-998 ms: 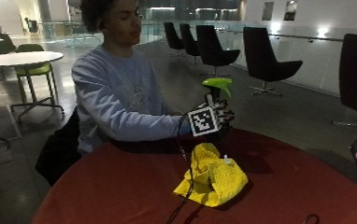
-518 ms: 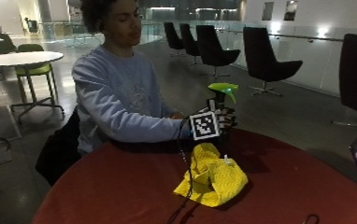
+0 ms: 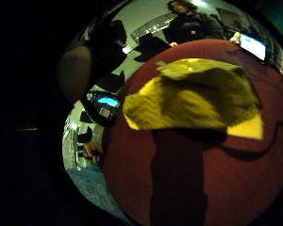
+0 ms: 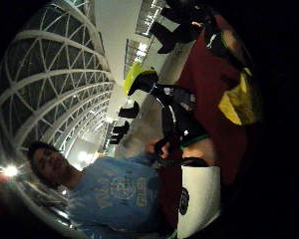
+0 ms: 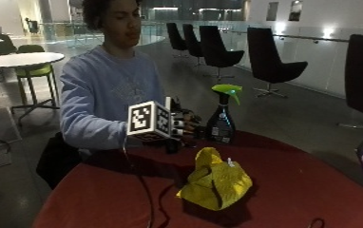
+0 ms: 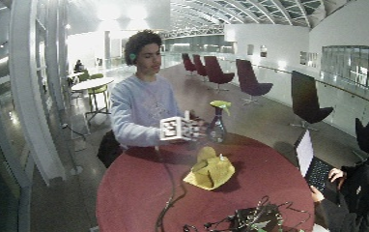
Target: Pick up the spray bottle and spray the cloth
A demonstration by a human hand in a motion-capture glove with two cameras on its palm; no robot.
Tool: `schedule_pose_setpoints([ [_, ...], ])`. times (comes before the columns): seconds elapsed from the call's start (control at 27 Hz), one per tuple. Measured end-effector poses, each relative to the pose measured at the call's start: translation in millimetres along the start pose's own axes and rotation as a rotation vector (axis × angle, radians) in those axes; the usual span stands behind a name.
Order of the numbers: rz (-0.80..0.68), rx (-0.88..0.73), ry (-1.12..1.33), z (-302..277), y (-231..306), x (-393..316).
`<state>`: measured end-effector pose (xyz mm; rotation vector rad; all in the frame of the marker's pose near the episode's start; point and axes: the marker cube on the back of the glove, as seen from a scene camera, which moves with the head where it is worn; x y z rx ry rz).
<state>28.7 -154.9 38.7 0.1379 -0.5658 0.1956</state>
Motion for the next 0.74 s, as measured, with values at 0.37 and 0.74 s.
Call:
schedule_pose_setpoints([
  [0.37,-0.005,0.113,0.31,-86,84,56],
  [0.74,0.039,0.149,0.375,-108,107,84],
])
